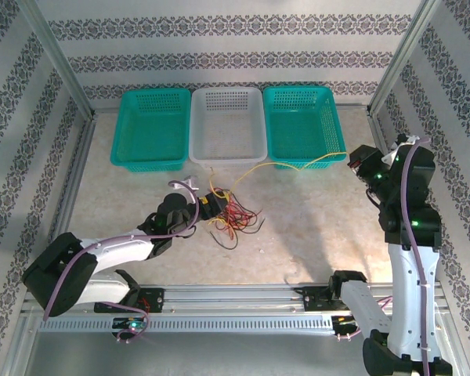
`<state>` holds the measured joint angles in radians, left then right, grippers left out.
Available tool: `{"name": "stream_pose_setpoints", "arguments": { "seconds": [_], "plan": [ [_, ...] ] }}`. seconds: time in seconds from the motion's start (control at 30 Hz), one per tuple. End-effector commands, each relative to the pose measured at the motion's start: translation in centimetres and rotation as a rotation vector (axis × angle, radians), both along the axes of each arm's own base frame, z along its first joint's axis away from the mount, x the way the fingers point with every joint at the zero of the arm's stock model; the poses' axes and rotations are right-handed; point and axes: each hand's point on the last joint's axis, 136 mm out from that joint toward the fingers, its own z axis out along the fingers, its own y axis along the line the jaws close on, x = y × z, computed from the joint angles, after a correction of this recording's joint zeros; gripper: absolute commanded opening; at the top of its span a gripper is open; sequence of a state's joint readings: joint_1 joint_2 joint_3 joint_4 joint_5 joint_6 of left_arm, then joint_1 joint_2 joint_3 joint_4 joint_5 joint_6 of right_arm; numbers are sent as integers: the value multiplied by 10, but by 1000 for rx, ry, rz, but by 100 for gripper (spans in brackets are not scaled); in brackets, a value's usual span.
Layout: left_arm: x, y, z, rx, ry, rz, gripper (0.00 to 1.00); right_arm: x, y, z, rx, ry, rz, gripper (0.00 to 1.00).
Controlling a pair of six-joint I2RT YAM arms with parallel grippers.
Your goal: Untangle the cables
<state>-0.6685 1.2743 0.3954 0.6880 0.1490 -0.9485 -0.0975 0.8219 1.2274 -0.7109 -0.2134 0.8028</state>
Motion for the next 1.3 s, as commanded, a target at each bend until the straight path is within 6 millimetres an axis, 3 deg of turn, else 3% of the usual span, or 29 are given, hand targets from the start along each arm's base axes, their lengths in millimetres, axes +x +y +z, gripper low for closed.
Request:
{"name": "stream_pose_setpoints", "arguments": {
  "seconds": [0.0,0.13,0.2,0.33,0.47,0.6,0.7,0.87,1.03,1.13,1.27],
  "plan": [
    [6,0,42,-29,-125,24,91,3,8,-1,-13,6,54,0],
    [-3,20,64,114,-170,43,97,6,9,-5,-26,22,69,0],
    [-8,43,78,213,-196,93,99,6,8,-8,-38,28,69,0],
    [-17,92,90,384,-165,166,96,8,7,-17,-50,50,71,0],
    [-22,112,111,417,-133,144,89,9,8,-26,-48,69,74,0],
    [-39,78,178,229,-317,-56,86,10,9,-33,-52,87,80,0],
    [-50,57,213,168,-394,-186,81,10,11,-35,-62,94,93,0],
    [-49,35,222,197,-388,-338,77,11,16,-36,-95,106,119,0],
    [-48,40,240,278,-454,-334,78,11,27,-41,-185,131,169,0],
    [-56,22,246,239,-468,-460,70,14,40,-45,-245,148,216,0],
    [-52,-2,231,198,-395,-589,58,21,58,-47,-305,157,261,0]
  ]
}}
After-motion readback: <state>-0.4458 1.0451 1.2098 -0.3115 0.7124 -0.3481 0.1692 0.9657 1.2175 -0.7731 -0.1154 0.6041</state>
